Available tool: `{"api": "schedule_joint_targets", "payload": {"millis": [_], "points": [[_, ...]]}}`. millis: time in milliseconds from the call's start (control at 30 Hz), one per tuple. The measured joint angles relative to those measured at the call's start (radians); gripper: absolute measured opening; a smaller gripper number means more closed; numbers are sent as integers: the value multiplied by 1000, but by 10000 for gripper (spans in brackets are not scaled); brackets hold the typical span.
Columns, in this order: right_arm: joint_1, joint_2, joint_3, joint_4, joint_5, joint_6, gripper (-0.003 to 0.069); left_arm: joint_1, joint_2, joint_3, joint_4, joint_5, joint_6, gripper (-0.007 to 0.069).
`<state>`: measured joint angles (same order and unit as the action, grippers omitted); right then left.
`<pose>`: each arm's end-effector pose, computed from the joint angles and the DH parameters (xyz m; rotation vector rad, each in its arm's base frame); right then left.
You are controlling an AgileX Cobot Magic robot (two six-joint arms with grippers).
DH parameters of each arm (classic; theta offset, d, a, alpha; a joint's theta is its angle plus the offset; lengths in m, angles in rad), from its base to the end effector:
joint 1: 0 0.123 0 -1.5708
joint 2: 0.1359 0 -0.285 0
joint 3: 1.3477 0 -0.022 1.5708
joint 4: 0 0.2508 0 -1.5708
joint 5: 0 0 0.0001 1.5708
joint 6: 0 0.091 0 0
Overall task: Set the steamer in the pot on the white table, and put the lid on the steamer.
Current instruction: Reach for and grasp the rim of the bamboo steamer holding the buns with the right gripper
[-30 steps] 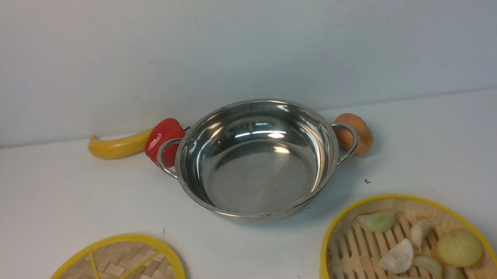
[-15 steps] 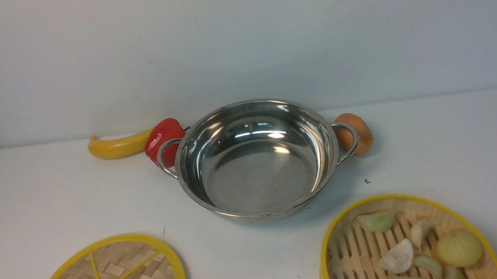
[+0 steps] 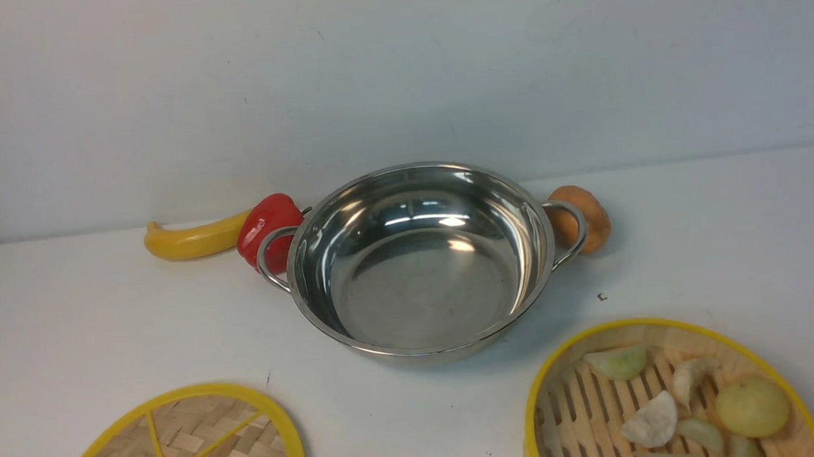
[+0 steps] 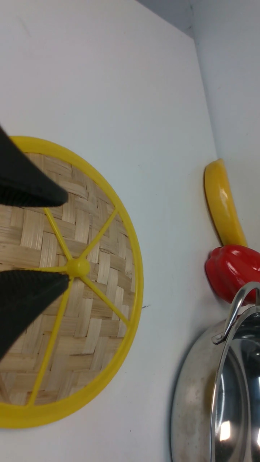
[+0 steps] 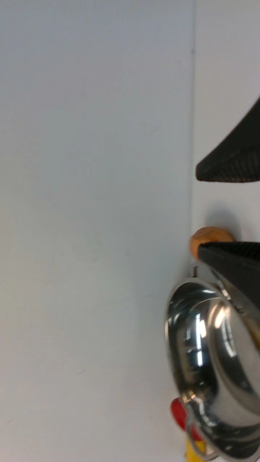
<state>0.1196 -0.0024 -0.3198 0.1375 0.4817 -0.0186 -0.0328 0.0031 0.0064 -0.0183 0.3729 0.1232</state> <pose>0.0285 0.0093 0.2746 -0.0621 1.6426 0.2226 0.0531 -0.0024 0.1773 0.1342 1.8613 0.0445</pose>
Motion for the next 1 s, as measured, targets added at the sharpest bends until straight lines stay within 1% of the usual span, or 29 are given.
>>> {"api": "schedule_joint_targets", "payload": {"millis": [100,133,200,300,467,533,567,600,633,733,800,867,933,1000], "points": [[0,-1,-72,19,101,0,249,0,0,0,0,0,0,241],[0,-2,-137,41,193,0,249,0,0,0,0,0,0,241],[0,-2,-170,60,248,0,249,0,0,0,0,0,0,241],[0,-2,-194,104,260,0,249,0,0,0,0,0,0,241],[0,0,-198,237,263,5,249,0,0,0,0,0,0,241],[0,14,-199,264,278,6,249,0,0,0,0,0,0,241],[0,63,-201,291,318,4,249,0,0,0,0,0,0,241],[0,63,-201,291,324,4,249,0,0,0,0,0,0,241],[0,128,-204,296,384,-15,249,0,0,0,0,0,0,241],[0,247,-205,287,468,-74,249,0,0,0,0,0,0,241],[0,374,-205,254,538,-125,249,0,0,0,0,0,0,241],[0,500,-205,233,563,-157,249,0,0,0,0,0,0,241],[0,562,-205,221,564,-166,249,0,0,0,0,0,0,241],[0,680,-205,184,555,-166,249,0,0,0,0,0,0,241]]}}
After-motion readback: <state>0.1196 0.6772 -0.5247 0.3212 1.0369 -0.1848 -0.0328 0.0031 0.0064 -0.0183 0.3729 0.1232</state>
